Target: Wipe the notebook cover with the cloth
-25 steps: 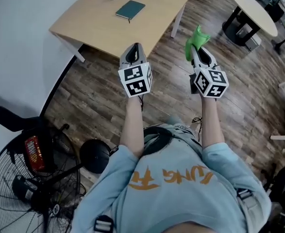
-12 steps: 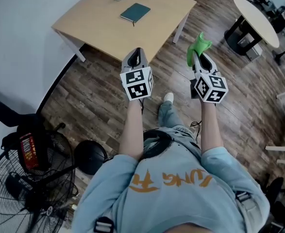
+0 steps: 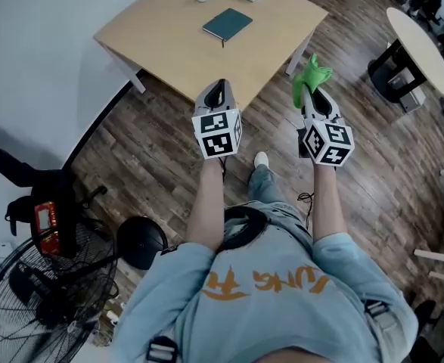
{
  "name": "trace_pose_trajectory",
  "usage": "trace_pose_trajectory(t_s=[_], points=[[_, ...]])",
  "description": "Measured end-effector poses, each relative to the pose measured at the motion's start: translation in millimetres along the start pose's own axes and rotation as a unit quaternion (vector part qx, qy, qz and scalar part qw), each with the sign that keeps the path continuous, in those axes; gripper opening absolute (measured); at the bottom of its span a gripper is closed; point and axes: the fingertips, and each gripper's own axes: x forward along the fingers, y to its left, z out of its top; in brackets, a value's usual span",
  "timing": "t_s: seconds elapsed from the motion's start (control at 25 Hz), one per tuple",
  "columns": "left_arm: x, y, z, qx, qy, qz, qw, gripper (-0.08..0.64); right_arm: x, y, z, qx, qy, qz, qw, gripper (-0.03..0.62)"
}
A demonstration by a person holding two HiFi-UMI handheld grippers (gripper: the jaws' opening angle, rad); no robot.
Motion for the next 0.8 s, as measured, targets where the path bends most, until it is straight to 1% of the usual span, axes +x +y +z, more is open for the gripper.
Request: trace_pose_trajectory(t_s=[0.16,0.36,0.48,0.64,0.8], points=[[37,-3,-8,-0.012,0.014,0.001,0.9998,0.020,29,-24,-10,0.027,0.010,0.008,1.000,0.046],[91,-17,-26,-0.046,0.042,-0.006,0.9980,0.019,68,-66,-29,0.057,0.031,0.004,0.998,0.046],[126,-28,-35,-0.050,0.061,-0.003,0.9968,0.019,96,-93,-42,0.075,0.048,0.005,0.996,0.046],[169,-42,-47,-0.051,0.088,-0.004,0.9947,0.018,131,-123,-59,0.112,0.065,0.011,0.992,0.046],[217,-40,-45,-0.044,0.108,0.012,0.9931,0.019,179,-151,-62,0.131,0.074,0.023,0.988,0.046]])
